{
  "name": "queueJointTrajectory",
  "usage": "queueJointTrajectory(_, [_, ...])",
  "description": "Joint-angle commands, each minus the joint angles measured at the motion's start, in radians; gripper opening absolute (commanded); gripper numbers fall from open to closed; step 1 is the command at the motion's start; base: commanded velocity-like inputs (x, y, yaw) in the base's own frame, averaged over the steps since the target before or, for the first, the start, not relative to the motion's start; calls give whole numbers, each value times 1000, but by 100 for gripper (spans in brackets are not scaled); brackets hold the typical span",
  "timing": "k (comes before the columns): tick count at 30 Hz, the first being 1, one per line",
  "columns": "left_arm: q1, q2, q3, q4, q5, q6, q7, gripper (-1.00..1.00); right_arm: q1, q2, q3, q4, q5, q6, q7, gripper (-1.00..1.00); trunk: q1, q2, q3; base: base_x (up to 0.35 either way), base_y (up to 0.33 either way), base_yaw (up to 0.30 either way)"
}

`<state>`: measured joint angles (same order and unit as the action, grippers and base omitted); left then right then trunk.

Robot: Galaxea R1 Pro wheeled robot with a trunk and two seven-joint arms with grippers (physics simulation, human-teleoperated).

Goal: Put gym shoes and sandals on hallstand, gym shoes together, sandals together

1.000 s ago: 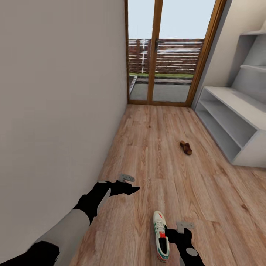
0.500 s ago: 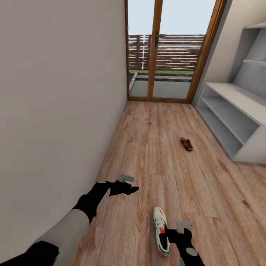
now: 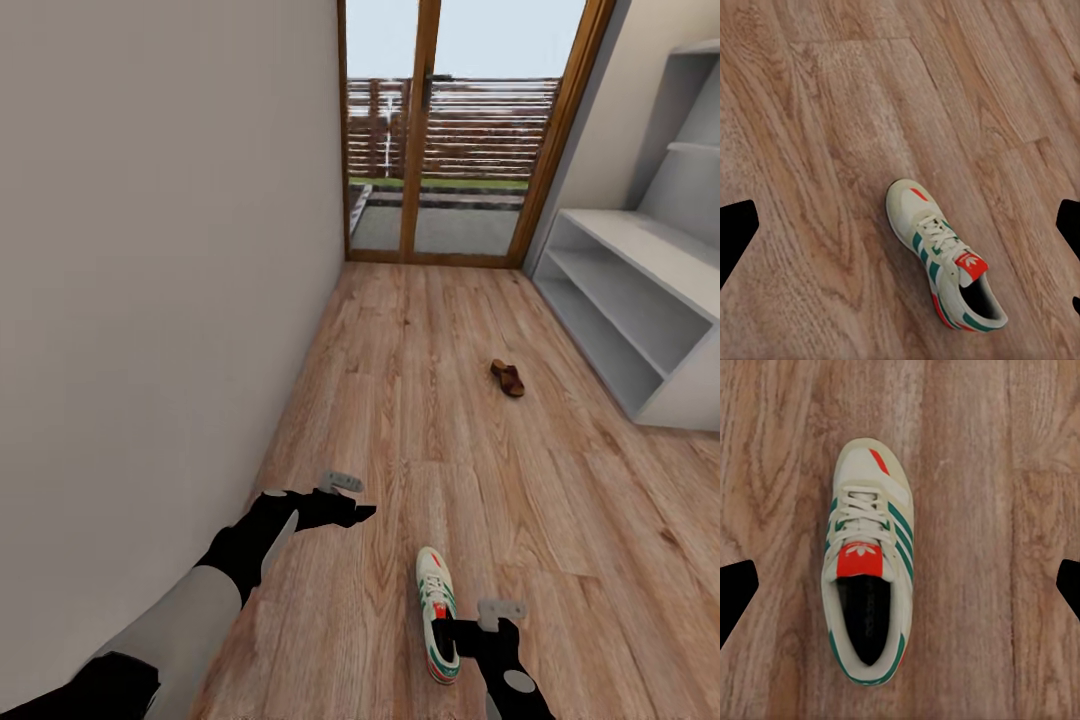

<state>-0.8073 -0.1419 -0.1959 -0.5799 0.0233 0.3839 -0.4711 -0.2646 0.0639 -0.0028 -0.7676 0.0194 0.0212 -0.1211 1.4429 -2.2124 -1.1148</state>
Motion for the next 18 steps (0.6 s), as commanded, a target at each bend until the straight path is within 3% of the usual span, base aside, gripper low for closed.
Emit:
queueJointTrajectory(1, [0, 0, 0, -1, 3, 7, -1, 100, 0, 0, 0, -1, 2, 2, -3, 100, 4, -8, -6, 0, 0, 0])
queueJointTrajectory(18, [2, 1, 0, -1, 3, 7, -2, 100, 0, 1, 0, -1, 2, 2, -3, 100, 69, -127, -86, 0, 0, 0])
